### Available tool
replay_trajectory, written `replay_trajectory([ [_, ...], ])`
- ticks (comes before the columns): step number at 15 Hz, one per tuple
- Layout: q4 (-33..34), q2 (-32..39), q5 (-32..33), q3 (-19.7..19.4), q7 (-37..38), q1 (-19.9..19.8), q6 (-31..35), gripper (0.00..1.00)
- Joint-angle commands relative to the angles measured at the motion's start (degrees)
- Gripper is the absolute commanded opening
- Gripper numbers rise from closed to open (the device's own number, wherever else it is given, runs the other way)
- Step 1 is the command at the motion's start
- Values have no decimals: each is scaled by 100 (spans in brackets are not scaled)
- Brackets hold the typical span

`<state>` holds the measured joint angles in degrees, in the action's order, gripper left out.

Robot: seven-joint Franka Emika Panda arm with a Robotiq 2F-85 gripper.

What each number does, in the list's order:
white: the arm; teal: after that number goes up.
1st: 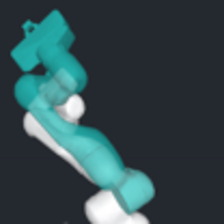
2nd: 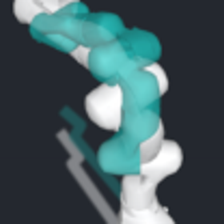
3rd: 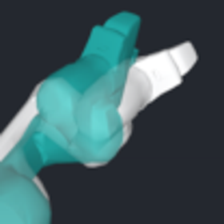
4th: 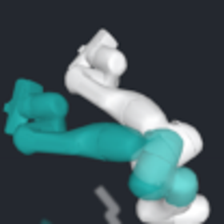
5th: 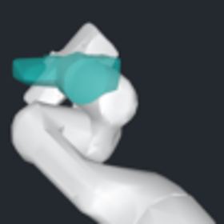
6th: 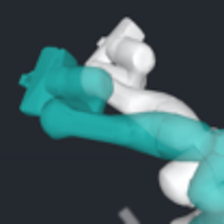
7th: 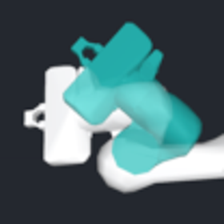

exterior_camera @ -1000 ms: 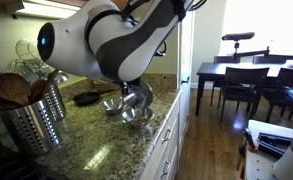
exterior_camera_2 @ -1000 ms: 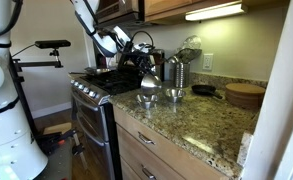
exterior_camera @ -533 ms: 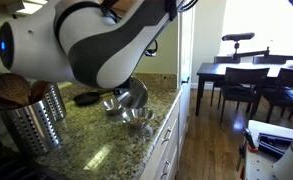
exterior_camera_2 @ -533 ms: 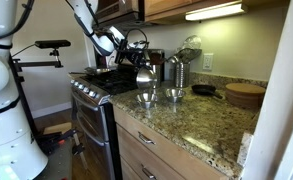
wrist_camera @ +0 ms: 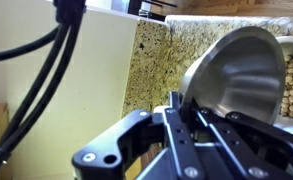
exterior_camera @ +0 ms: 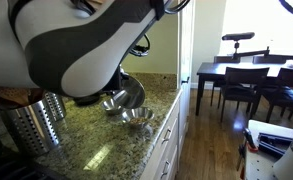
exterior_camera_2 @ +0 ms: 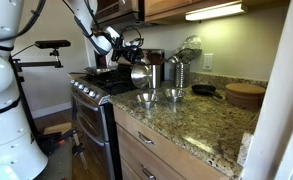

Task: Transfer the beans from one bowl to the other

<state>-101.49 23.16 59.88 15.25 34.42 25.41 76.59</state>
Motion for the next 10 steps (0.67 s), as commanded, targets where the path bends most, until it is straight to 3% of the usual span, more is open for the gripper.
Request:
replay_trajectory([
  [1,-589,-313,-115,-187,294,-415,317,8],
  [10,-939,-1191,-1534,-959,403,-1787,1126,8],
])
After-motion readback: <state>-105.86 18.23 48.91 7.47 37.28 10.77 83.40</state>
